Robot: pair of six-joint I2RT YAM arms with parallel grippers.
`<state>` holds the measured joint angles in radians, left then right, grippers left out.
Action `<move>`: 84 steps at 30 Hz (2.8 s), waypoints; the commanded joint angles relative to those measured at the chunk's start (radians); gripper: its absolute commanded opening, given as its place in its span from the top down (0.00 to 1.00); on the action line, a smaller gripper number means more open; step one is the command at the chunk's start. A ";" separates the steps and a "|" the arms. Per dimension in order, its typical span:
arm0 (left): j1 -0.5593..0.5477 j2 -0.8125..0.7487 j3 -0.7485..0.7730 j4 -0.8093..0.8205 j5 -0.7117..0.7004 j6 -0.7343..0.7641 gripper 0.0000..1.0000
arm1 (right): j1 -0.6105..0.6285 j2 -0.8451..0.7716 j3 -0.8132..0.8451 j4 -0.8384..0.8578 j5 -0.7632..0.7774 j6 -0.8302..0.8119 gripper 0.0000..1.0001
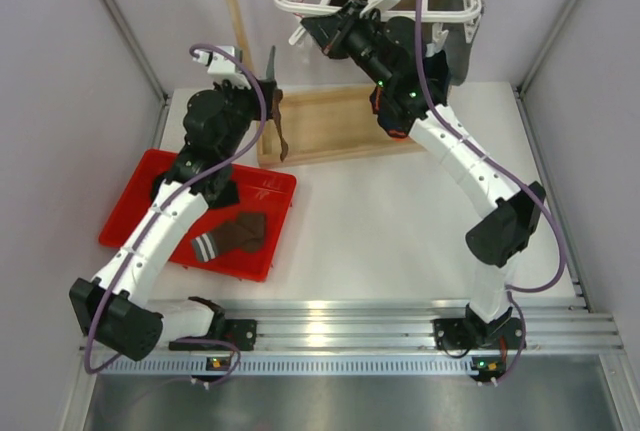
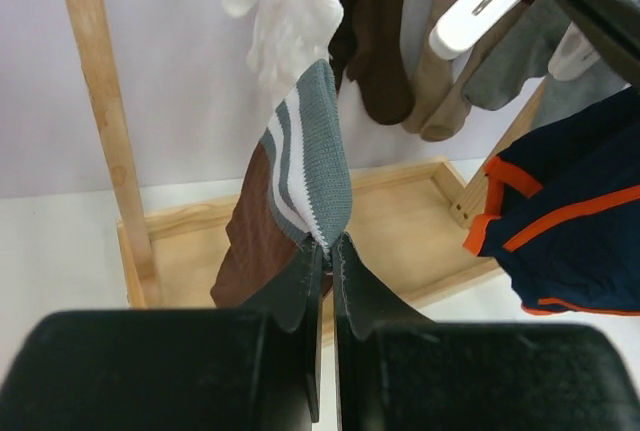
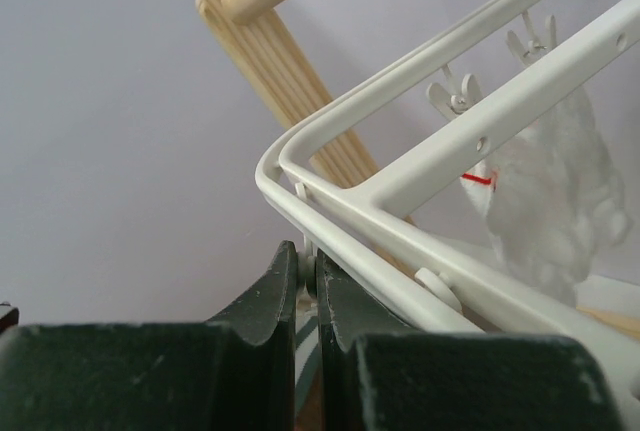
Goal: Clip the socks to the hanger
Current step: Clamp the sock onto the hanger.
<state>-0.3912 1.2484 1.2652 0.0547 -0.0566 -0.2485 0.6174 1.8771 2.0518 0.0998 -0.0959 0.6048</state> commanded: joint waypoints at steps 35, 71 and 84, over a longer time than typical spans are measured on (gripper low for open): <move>-0.074 0.079 0.085 0.218 0.004 -0.005 1.00 | 0.041 0.033 0.028 -0.005 0.044 0.027 1.00; -0.086 0.137 0.115 0.297 -0.034 0.031 1.00 | 0.036 0.031 0.033 0.040 -0.036 0.035 0.58; -0.086 0.106 0.103 0.255 -0.048 0.028 0.72 | 0.033 -0.127 -0.196 0.067 -0.183 0.052 0.63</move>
<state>-0.4725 1.3865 1.3392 0.2806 -0.0963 -0.2192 0.6514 1.8164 1.8938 0.1478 -0.2050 0.6312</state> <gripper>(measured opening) 0.276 0.376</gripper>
